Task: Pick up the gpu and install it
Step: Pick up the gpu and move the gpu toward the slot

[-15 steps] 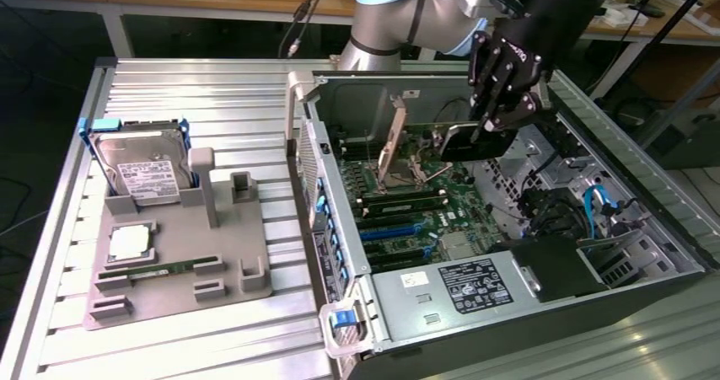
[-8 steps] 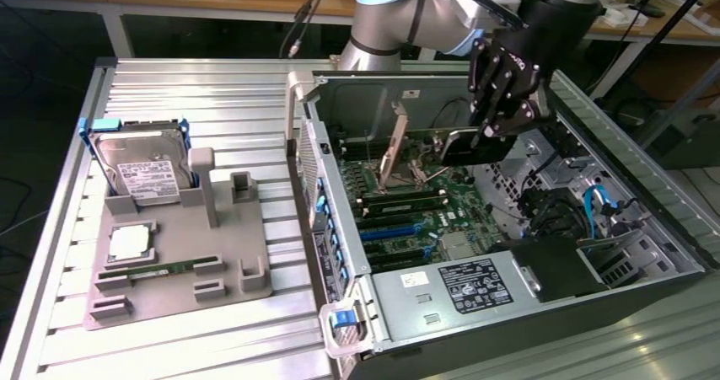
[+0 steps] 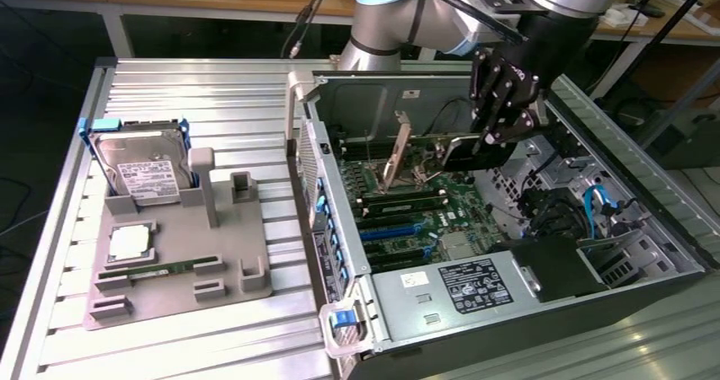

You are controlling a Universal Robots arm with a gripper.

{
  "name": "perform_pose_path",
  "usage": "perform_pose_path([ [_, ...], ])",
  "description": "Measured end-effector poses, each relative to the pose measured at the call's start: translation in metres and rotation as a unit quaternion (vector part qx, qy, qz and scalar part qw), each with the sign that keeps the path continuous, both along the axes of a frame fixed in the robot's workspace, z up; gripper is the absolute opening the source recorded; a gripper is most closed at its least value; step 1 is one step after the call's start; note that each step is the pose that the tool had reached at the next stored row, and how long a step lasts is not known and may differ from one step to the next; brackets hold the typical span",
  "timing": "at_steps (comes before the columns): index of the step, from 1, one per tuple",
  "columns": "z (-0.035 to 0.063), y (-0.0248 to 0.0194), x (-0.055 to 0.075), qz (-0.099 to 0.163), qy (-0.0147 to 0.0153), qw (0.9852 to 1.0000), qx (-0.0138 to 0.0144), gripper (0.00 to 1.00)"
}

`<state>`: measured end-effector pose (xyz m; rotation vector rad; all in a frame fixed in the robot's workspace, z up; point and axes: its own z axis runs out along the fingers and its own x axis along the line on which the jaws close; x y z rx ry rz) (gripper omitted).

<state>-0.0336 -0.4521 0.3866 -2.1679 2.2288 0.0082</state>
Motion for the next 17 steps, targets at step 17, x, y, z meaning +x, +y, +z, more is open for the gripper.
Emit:
perform_pose_path([
  [17, -0.0241, 0.0000, 0.003, -0.001, -0.0047, 1.0000, 0.0000, 0.27],
])
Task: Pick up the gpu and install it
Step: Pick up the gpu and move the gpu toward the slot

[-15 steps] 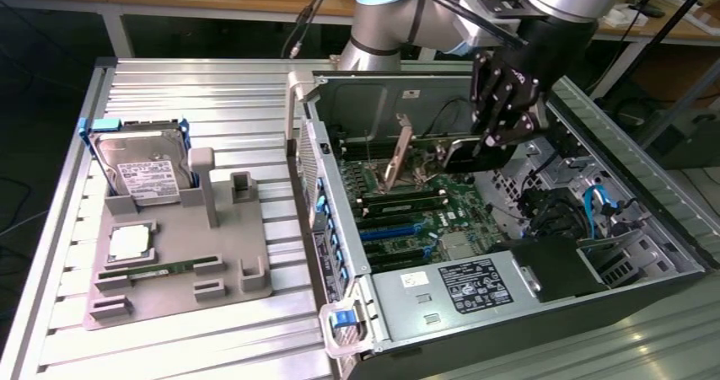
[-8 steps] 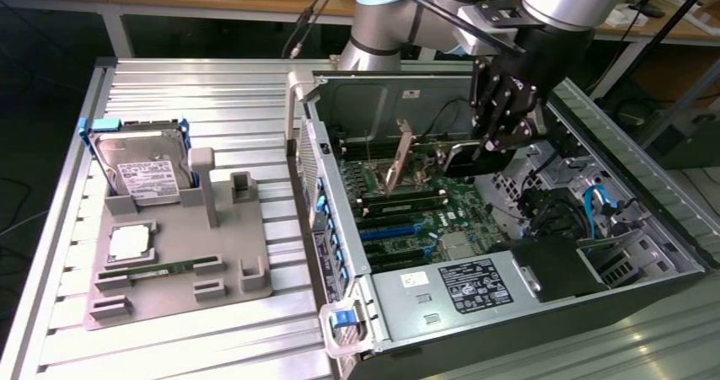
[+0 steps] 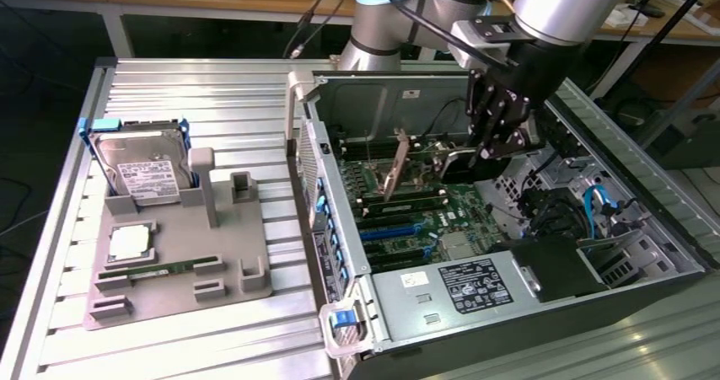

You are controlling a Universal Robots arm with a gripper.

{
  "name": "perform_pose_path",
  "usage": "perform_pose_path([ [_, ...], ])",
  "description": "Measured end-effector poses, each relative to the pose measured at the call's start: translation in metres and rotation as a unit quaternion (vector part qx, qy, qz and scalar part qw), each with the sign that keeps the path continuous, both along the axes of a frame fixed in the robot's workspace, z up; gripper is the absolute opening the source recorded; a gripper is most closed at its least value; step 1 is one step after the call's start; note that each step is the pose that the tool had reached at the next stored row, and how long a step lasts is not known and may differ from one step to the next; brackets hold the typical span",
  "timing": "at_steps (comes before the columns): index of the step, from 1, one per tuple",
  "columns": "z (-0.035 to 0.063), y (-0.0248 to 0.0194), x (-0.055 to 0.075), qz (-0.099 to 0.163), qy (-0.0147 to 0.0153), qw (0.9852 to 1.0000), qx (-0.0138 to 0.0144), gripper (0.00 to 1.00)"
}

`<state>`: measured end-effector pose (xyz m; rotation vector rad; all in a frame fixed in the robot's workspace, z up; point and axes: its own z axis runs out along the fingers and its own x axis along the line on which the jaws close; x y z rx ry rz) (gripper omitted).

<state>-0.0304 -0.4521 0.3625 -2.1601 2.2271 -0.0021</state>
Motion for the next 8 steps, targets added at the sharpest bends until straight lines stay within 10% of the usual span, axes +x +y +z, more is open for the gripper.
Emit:
perform_pose_path([
  [8, -0.0055, 0.0000, 0.0000, -0.028, 0.0000, 0.9996, 0.0000, 0.27],
])
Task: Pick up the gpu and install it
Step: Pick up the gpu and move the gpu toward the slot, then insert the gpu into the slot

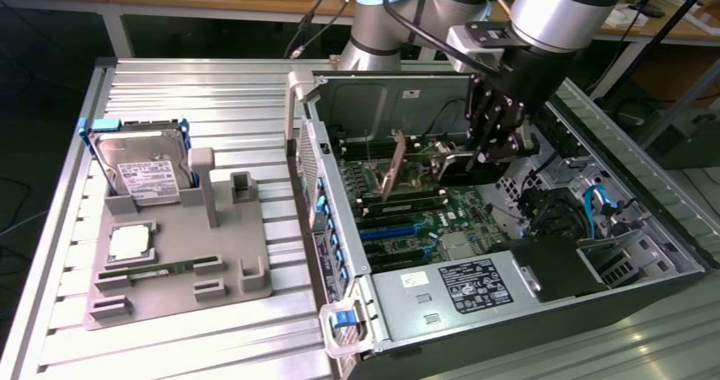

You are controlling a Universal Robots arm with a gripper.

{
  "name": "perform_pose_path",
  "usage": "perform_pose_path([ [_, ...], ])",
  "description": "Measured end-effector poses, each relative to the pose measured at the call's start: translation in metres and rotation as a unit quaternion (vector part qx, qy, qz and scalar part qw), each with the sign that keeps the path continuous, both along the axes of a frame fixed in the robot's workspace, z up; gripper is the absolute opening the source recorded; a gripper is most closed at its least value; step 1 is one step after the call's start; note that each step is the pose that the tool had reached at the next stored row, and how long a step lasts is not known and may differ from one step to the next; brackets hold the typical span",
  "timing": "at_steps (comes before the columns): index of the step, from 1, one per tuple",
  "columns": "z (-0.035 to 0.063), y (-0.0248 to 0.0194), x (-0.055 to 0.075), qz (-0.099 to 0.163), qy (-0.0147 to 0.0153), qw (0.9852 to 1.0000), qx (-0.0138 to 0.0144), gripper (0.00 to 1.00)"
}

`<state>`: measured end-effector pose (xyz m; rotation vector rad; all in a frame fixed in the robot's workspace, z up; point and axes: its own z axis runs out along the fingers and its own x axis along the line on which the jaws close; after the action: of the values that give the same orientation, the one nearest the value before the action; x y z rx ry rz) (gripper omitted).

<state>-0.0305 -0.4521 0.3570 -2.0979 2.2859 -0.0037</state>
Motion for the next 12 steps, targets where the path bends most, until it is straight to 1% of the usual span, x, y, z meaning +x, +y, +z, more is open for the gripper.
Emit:
perform_pose_path([
  [5, 0.0000, 0.0000, 0.0002, -0.028, 0.0000, 0.9996, 0.0000, 0.27],
  [12, 0.0000, 0.0000, 0.0003, -0.028, 0.0000, 0.9996, 0.0000, 0.27],
])
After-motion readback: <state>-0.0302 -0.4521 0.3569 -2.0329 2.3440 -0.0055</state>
